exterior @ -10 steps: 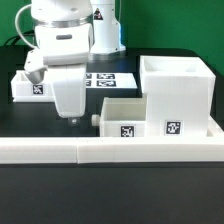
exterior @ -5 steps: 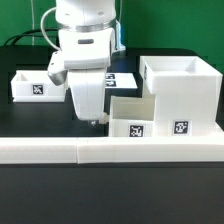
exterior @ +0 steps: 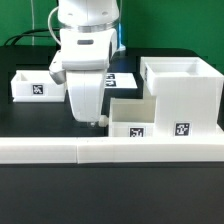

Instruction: Assemble drawer

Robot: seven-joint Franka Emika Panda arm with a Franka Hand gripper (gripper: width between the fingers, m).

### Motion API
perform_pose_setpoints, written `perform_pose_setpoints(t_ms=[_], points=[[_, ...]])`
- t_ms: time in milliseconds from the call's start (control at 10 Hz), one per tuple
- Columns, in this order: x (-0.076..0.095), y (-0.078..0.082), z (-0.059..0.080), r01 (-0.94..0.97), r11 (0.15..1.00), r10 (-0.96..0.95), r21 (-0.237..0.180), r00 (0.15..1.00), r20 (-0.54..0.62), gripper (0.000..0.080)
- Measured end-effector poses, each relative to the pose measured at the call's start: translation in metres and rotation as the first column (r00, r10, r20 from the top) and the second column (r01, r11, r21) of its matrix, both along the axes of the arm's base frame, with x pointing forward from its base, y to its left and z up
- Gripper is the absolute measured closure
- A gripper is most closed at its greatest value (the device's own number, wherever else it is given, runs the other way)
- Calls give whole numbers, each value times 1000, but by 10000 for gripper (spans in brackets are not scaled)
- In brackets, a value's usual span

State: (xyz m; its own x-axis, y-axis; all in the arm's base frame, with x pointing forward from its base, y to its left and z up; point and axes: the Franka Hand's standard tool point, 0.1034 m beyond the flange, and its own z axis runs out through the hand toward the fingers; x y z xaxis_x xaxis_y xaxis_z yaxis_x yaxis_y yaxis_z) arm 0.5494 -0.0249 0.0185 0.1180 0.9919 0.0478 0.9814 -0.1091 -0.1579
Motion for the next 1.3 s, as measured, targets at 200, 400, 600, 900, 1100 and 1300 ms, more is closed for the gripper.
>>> perform_pose_setpoints(t_ms=[200,400,600,900,1100,1300], points=[[-1,-4,0,-100,995,100,17,995,5,151],[-1,-3,-1,-124,992,124,-10,992,-20,151],[7,-3,-3,-122,990,120,-68,992,-38,151],[9,-1,-3,-63,995,61,-79,998,-31,151],[8,-2,-3,-71,995,68,-77,997,-33,151],[20,-13,3,-157,986,155,-56,987,-39,151]])
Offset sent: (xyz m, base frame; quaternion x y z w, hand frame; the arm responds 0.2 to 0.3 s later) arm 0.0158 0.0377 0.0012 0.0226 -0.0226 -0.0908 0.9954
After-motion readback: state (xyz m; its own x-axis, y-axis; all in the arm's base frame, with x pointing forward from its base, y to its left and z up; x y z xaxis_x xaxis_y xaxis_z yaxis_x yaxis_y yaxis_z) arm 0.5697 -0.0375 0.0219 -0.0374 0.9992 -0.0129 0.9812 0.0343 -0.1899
